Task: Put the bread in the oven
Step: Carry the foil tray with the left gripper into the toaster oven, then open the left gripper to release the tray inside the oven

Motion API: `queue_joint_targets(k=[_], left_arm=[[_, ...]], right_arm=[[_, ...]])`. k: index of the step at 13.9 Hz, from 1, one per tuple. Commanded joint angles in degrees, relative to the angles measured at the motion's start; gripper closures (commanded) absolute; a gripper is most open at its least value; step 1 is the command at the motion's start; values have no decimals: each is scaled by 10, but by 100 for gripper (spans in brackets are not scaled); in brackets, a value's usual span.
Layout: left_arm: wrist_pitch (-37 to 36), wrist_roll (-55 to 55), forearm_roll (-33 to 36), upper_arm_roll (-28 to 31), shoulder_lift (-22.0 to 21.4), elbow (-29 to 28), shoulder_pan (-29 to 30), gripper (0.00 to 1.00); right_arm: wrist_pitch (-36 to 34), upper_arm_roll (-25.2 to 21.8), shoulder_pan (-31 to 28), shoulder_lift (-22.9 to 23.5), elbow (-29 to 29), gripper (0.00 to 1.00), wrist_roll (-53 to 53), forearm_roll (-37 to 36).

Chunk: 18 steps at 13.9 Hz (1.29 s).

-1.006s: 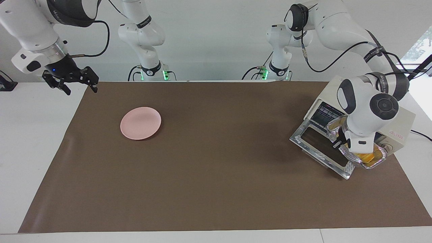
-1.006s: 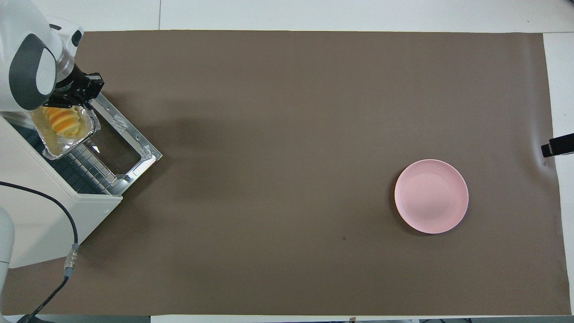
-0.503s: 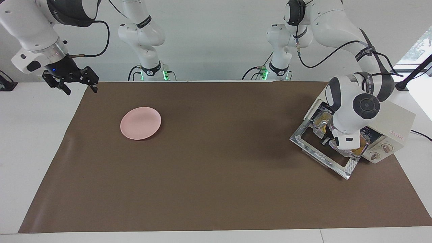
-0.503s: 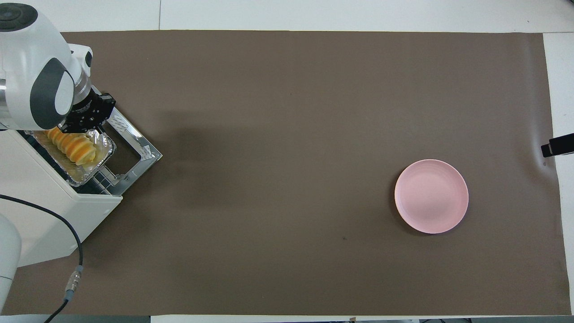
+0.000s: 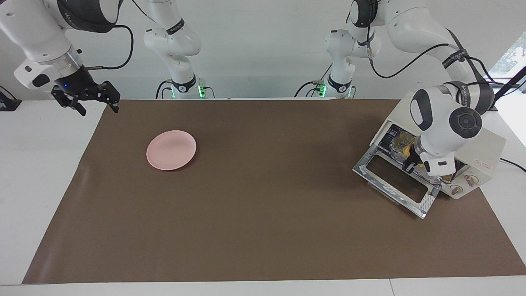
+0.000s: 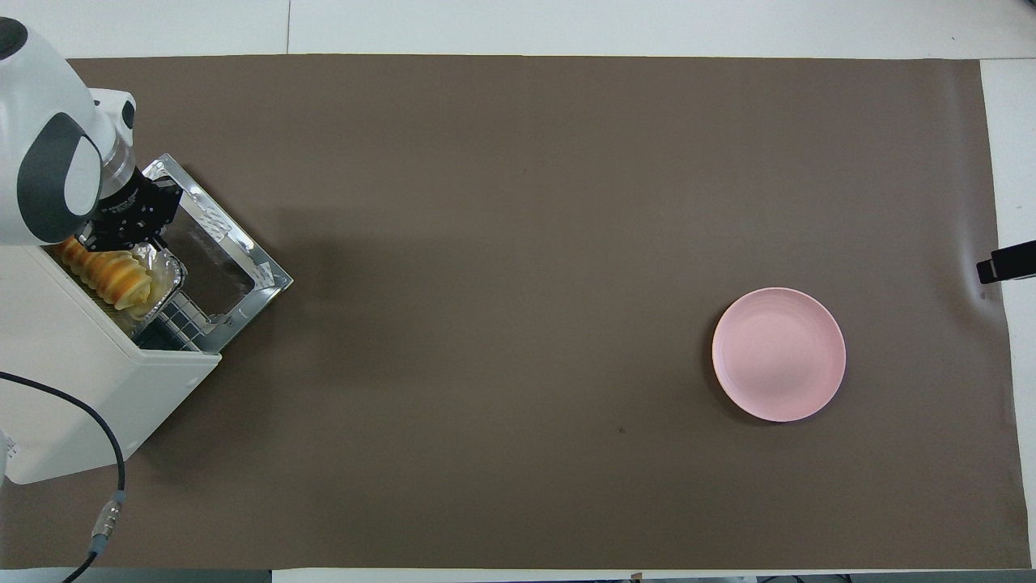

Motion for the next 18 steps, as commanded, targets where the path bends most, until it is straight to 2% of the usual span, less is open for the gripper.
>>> queue_joint_targets(k=[1,11,12,13,14,18], left_arm=[[22,-21,12,0,-33,-53,-5,100],[39,-23,28,0,-44,-79,-4,100],[46,-15,28,0,-45,-81,-4,97],[49,-14,28,0,-45,-81,-4,53],[52,-10,29,0,-45,-80,-4,1],[73,59,29,0,-44,-79,-4,0]], right_arm=[[-6,5,-6,-8,-5,0,-4,-1],[-6,5,-6,-8,-5,0,-4,-1],[-6,5,-6,-8,-5,0,-4,-1],[-6,5,-6,-8,-6,0,-4,-1],[-6,5,-6,-8,-6,0,-4,-1],[-6,5,-6,-8,-5,0,-4,-1]])
